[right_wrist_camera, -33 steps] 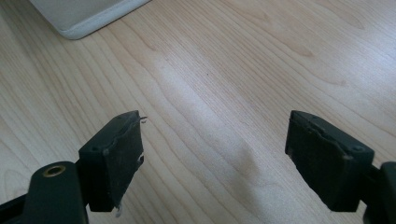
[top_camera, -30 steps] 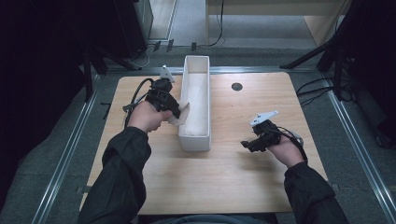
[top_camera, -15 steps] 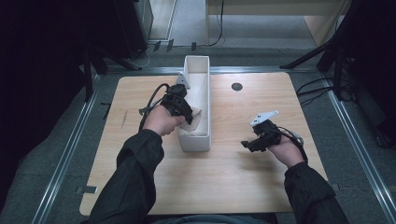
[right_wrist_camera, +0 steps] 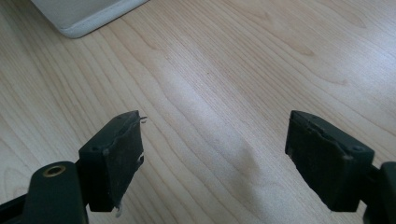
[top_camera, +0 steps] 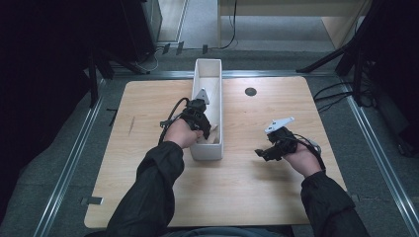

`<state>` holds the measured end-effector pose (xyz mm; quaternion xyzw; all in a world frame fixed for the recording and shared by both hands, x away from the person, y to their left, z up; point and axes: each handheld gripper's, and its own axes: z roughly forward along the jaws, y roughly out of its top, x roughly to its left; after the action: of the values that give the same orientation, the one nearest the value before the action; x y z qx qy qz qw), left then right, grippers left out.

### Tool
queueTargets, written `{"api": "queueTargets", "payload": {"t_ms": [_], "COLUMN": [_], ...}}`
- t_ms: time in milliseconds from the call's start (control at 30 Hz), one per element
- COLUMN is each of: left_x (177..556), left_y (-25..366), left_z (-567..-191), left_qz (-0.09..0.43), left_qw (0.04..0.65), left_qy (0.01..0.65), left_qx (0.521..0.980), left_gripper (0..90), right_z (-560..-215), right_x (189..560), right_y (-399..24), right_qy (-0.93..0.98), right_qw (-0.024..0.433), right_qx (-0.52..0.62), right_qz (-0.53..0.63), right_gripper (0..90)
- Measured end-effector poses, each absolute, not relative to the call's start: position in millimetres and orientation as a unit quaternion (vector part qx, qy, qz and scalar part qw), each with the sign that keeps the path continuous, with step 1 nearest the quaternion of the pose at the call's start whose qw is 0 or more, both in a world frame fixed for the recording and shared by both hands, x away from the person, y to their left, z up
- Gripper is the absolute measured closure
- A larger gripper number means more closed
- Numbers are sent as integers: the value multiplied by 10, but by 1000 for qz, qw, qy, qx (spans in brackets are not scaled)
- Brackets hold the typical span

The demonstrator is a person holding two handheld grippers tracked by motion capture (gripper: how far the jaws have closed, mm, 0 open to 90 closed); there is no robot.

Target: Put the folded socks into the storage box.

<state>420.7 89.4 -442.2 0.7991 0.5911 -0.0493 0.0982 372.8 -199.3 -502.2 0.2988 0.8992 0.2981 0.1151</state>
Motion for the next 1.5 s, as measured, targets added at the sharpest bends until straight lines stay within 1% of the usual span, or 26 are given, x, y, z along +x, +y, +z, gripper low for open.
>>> {"api": "queueTargets", "payload": {"t_ms": [233,433,500,533,600,633,667,700,733,967,1033,1100,1133,1167,1233,1267,1300,1333,1367,1500], "left_x": [4203,4198,4197,4195,4189,4182,4182,4179,4177,4160,4161,4164,4167,4169,4175,4177,4181,4185,4192,4229], "left_y": [855,822,816,806,783,764,764,759,758,803,823,832,839,841,832,823,812,801,787,730], "left_z": [-4514,-4514,-4517,-4520,-4521,-4514,-4514,-4509,-4500,-4403,-4367,-4348,-4343,-4342,-4351,-4361,-4374,-4387,-4401,-4474], "left_qz": [-46,-49,-49,-49,-47,-40,-40,-39,-42,-46,-47,-48,-51,-51,-49,-44,-39,-35,-33,-36], "left_qw": [91,90,93,93,94,99,99,100,105,130,139,146,151,158,164,164,164,163,162,166], "left_qy": [593,591,589,588,582,577,577,577,575,578,578,577,576,576,569,565,564,563,562,559], "left_qx": [799,800,801,802,806,810,810,810,810,804,803,802,802,800,804,807,808,810,810,812], "left_gripper": [622,556,511,511,456,403,386,386,368,363,381,429,472,571,653,653,723,723,767,783], "right_z": [-5022,-5025,-5024,-5024,-5027,-5029,-5029,-5028,-5029,-5030,-5030,-5031,-5031,-5031,-5030,-5030,-5030,-5030,-5030,-5030], "right_x": [3727,3726,3726,3726,3726,3726,3726,3724,3724,3723,3723,3722,3722,3722,3723,3723,3723,3723,3723,3722], "right_y": [-1997,-1994,-1993,-1993,-1992,-1991,-1991,-1990,-1991,-1991,-1990,-1988,-1987,-1986,-1986,-1986,-1985,-1985,-1984,-1984], "right_qy": [900,900,900,900,901,901,901,901,901,902,902,902,902,902,902,902,902,902,902,903], "right_qw": [116,116,116,116,115,116,116,115,115,115,115,114,115,115,115,115,115,115,116,116], "right_qx": [299,298,298,298,296,295,295,296,296,297,297,297,296,296,295,295,296,296,294,293], "right_qz": [297,297,297,296,296,295,295,294,294,293,293,292,292,292,293,293,292,292,292,293], "right_gripper": [193,193,193,193,193,193,193,193,193,192,192,192,192,192,192,192,192,192,192,192]}}
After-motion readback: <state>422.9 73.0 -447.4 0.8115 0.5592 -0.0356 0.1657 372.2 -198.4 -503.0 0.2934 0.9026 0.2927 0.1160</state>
